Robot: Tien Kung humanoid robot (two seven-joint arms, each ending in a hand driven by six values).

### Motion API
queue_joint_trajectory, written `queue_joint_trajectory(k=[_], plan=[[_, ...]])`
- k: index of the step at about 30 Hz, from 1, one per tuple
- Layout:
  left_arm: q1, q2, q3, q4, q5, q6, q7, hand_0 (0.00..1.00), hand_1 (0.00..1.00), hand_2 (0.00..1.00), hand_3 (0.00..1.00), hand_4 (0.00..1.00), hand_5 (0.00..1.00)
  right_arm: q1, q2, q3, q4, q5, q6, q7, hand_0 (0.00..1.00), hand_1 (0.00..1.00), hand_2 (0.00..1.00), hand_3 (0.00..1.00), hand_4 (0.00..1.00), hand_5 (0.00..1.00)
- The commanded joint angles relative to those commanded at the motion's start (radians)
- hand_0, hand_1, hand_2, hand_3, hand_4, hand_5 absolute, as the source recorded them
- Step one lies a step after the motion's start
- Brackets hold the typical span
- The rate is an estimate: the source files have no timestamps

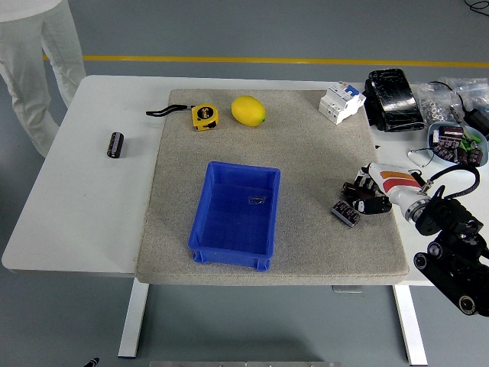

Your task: Pick up the battery,place it into the box

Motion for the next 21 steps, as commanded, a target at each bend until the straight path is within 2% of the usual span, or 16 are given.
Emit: queue_joint_trajectory(k=[8, 21], plan=[[0.000, 0.001, -0.005, 0.000, 0.004, 0.001, -0.002, 0.609, 0.600, 0.687, 0.760, 0.825, 0.961, 0.002, -0.004, 0.006, 0.010, -0.012, 0.004, 0.002, 0.508, 0.402, 0.420, 0.435, 0.790, 0.002], [0.004, 0.008, -0.018, 0.000, 0.018, 0.001, -0.003, 0.611, 0.600, 0.684, 0.758, 0.820, 0.959, 0.034, -0.031, -0.003, 0.062, -0.015, 0.009, 0.016, 0.504, 0.406, 0.421, 0.437, 0.796, 0.002]])
